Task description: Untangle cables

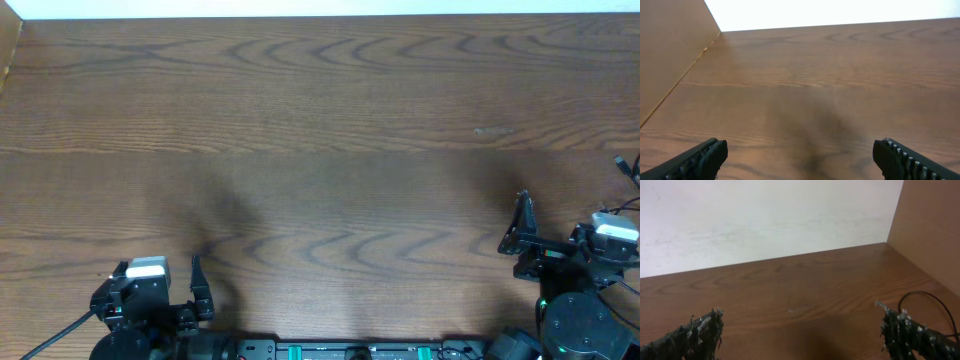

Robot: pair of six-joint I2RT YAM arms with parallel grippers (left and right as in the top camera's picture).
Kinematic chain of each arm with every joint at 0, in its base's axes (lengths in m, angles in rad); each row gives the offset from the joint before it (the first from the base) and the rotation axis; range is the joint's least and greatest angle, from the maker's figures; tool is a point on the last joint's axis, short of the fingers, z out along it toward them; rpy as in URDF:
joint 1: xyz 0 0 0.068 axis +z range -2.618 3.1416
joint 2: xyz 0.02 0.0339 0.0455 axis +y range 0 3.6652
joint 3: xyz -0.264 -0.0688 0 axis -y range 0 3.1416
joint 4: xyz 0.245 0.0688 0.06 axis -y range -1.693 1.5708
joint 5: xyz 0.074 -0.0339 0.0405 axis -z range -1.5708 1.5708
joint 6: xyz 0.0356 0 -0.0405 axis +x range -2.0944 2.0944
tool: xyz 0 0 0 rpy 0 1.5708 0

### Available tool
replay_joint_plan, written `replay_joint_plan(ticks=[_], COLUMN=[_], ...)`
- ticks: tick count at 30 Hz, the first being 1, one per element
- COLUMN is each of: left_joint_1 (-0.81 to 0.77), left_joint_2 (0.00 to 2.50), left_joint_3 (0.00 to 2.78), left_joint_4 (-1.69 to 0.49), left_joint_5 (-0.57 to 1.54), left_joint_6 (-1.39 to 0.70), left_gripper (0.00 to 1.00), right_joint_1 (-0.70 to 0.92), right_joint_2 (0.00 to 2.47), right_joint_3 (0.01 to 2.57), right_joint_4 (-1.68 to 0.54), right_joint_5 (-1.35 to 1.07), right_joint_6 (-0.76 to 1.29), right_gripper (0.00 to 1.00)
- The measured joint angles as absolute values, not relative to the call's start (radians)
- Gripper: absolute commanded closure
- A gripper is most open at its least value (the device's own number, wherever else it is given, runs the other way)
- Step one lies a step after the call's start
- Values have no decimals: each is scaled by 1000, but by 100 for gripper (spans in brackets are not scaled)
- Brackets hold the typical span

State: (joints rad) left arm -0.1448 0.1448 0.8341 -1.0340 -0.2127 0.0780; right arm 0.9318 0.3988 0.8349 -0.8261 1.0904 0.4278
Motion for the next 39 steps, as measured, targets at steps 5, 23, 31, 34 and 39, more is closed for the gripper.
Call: replay_joint_plan(ticks=[5, 23, 31, 34, 39], left_joint_1=[-145, -145, -145, -145, -145], left_joint_2=[145, 145, 145, 145, 145], left_joint_3=[834, 834, 834, 834, 834], left_joint_4=[-1112, -1170, -1171, -1171, -1171], left_joint_5=[-212, -213, -213, -213, -213], left_joint_6=[78, 78, 78, 78, 78], left_gripper=[2, 2, 2, 2, 2], right_joint_1=[932, 654, 265, 142, 48], right_joint_2=[399, 397, 281, 236, 158], right_joint_3=[835, 772, 477, 361, 231], right_joint_4=[-826, -442, 261, 411, 366], right_joint_5=[1090, 1131, 693, 440, 118], right_joint_6=[428, 416, 412, 358, 205], right_gripper=[1, 1, 1, 1, 1])
